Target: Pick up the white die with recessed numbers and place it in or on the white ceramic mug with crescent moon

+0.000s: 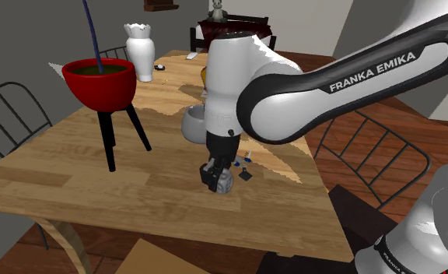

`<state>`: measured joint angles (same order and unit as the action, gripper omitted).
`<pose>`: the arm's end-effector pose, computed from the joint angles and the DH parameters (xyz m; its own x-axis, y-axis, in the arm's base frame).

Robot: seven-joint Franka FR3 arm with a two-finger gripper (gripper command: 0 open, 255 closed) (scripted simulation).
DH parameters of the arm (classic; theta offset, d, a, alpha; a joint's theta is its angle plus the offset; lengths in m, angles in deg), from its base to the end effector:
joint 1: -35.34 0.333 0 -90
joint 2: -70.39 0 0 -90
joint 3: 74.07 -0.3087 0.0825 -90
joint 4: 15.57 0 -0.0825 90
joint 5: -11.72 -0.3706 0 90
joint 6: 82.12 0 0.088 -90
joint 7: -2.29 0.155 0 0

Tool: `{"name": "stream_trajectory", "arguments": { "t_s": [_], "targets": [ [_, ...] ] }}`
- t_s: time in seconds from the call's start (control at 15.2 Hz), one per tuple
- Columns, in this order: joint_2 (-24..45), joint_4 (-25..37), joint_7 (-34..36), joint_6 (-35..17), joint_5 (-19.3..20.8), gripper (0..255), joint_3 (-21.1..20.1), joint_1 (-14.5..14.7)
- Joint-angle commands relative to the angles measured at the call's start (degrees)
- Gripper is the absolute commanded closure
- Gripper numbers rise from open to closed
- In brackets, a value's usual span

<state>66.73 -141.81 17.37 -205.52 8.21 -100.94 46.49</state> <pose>0.3984 0.3182 0.3590 0.9337 0.3580 0.0014 0.3579 -0.9334 -0.0237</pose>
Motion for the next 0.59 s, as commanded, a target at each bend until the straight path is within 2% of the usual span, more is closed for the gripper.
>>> {"name": "stream_trajectory", "arguments": {
  "t_s": [0.0, 0.53],
  "targets": [
    [-1.0, 0.7, -0.4, 1.6, -0.5, 255, 0.1, 0.0],
    [-3.3, 4.7, -1.0, 7.8, -1.3, 255, 0.6, -0.1]
  ]
}}
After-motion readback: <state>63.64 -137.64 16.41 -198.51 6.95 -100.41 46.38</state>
